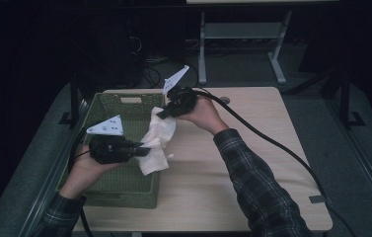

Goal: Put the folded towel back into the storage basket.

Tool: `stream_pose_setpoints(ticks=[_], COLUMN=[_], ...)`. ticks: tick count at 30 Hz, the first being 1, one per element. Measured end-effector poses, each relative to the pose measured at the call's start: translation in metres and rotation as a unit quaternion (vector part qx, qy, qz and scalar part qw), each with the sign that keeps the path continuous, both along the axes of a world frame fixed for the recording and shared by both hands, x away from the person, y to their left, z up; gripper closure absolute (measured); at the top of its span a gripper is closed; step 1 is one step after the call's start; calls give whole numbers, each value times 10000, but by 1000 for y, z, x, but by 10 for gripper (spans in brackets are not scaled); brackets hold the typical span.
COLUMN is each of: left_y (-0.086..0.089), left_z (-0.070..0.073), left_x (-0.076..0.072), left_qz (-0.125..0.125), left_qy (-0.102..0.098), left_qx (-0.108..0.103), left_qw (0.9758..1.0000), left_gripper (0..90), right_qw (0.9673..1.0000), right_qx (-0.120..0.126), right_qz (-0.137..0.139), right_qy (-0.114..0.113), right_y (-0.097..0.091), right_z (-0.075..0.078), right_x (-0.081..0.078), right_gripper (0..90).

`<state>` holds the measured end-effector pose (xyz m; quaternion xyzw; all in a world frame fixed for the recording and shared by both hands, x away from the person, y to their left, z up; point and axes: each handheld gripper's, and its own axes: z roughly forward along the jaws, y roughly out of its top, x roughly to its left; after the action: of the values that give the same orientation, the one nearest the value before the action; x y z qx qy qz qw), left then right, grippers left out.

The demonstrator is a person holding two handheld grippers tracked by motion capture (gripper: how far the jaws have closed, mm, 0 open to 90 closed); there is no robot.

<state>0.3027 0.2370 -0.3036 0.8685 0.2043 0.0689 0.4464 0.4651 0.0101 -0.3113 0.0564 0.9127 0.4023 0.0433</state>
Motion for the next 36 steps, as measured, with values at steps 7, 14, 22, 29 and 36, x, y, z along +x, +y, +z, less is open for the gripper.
stream_pose_setpoints(ticks=[7,14,22,29,36], left_y=[17,31,36,37,35], left_z=[-4,-14,-28,-32,-33], left_x=[-4,-7,-8,-9,-4], left_qz=[166,287,328,309,372], left_qy=[1,65,189,149,50], left_qx=[115,205,209,165,-3], left_qw=[9998,9994,9991,9993,9993], left_gripper=[808,807,805,554,445], right_qw=[9999,9998,9996,9994,9993], right_qx=[46,32,-48,-92,-191], right_qz=[114,154,205,244,269], right_qy=[28,100,180,213,194], right_y=[28,45,55,60,68], right_z=[-7,-16,-26,-32,-39], right_x=[2,3,3,2,5], right_gripper=[819,819,819,819,818])
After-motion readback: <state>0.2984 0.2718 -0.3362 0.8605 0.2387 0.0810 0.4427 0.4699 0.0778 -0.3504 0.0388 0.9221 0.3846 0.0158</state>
